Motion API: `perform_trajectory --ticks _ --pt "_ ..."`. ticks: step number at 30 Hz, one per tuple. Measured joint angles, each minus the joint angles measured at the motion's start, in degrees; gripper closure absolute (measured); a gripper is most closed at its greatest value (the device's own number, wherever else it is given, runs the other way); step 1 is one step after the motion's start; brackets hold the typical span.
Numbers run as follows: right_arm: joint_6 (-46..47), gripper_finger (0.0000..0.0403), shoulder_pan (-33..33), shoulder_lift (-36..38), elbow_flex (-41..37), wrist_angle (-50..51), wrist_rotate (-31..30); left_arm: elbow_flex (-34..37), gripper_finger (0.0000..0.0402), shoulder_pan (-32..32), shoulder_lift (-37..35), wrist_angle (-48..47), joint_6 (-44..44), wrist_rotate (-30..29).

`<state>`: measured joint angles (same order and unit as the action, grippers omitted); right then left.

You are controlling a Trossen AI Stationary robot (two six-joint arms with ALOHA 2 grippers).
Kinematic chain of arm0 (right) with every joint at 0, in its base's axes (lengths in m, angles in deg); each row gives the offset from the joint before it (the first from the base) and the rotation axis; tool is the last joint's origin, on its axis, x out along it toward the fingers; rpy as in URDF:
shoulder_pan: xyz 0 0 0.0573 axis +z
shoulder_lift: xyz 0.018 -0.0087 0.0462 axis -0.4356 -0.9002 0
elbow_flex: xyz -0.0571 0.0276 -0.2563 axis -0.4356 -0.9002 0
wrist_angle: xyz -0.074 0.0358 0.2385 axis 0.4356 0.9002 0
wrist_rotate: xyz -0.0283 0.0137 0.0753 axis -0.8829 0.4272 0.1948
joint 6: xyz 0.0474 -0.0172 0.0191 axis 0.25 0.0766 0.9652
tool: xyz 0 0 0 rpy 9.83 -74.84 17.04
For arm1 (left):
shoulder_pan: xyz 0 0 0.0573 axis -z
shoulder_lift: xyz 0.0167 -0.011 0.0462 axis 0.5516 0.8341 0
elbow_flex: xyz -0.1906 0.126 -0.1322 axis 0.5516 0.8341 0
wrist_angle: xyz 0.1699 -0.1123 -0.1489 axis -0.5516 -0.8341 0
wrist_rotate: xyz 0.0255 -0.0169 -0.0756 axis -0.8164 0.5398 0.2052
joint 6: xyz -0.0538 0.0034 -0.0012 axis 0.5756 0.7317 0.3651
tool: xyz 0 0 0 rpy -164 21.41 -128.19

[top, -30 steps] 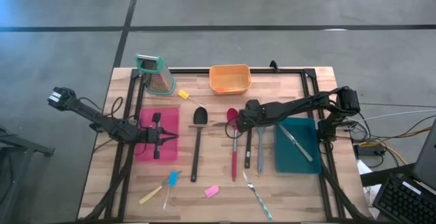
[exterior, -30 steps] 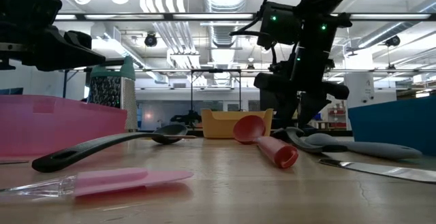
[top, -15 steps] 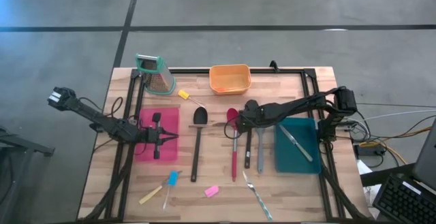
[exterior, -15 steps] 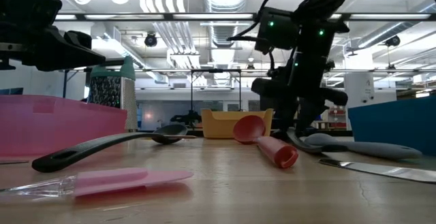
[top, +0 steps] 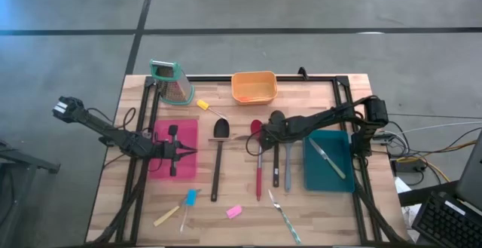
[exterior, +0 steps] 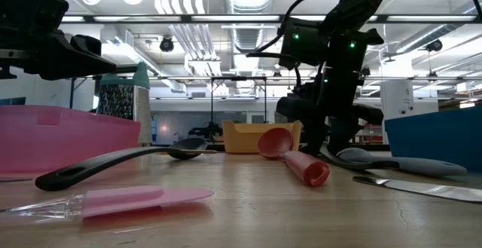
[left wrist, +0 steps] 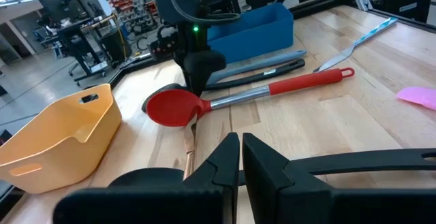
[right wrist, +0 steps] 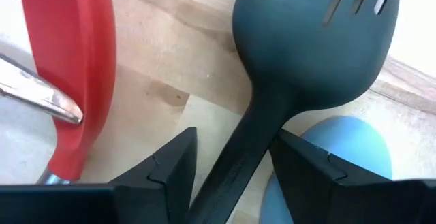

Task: Pick & Place Kitchen Items
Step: Put the right black serving spoon into the pink bin

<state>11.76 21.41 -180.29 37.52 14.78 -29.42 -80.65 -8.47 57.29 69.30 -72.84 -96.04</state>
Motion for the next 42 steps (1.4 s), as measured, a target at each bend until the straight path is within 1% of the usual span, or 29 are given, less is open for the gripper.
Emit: perform_trajectory --ticks 5,10,12,24,31,37,42 --pt "0.57 0.0274 -0.90 -0.04 -0.06 -0.27 -1.33 0.00 0.0378 0.00 0.01 0.02 0.00 0.00" --pt "0.88 0.0334 -1.66 -0.11 -0.09 -0.43 -2.73 0.02 0.0378 0.01 -0.01 0.02 0.00 0.00" --pt "0.81 0.0352 -1.66 -0.15 -0.11 -0.39 -3.70 0.02 0.0378 0.00 -0.01 0.02 0.00 0.00" --pt "1.81 0.0353 -1.69 -0.13 -0.12 -0.25 -3.84 0.01 0.0378 0.00 -0.01 0.04 0.00 0.00" --pt "2.05 0.0351 -0.58 0.23 -0.18 -0.04 -3.70 0.02 0.0378 0.02 -0.01 0.04 0.00 0.00" --pt "1.64 0.0351 0.80 2.89 -0.25 0.58 -4.22 0.02 0.0378 0.00 0.00 0.06 0.00 0.00" --pt "1.47 0.0351 2.22 6.48 -0.25 1.91 -7.10 0.02 0.0378 0.00 0.00 0.02 0.00 0.00"
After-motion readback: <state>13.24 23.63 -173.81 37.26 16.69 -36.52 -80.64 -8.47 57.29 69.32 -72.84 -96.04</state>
